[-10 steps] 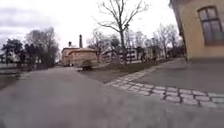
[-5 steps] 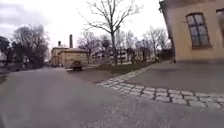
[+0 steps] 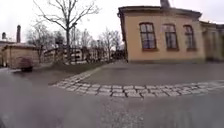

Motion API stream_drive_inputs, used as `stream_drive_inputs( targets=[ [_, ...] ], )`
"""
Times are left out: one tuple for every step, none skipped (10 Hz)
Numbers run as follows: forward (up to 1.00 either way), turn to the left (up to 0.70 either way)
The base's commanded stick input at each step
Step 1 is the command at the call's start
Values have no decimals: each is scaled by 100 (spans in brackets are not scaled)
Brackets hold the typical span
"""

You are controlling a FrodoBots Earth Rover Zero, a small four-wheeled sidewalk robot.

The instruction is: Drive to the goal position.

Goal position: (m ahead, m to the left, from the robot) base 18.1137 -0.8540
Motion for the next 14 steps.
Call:
stream_drive_inputs(
  targets=[
    [0, 0],
    [0, 0],
    [0, 0],
    [0, 0],
    [80, 0],
    [100, 0],
    [100, 0],
    [100, 0],
    [100, 0],
    [100, 0],
    [100, 0],
    [100, 0],
    [100, 0],
    [100, 0]
  ],
)
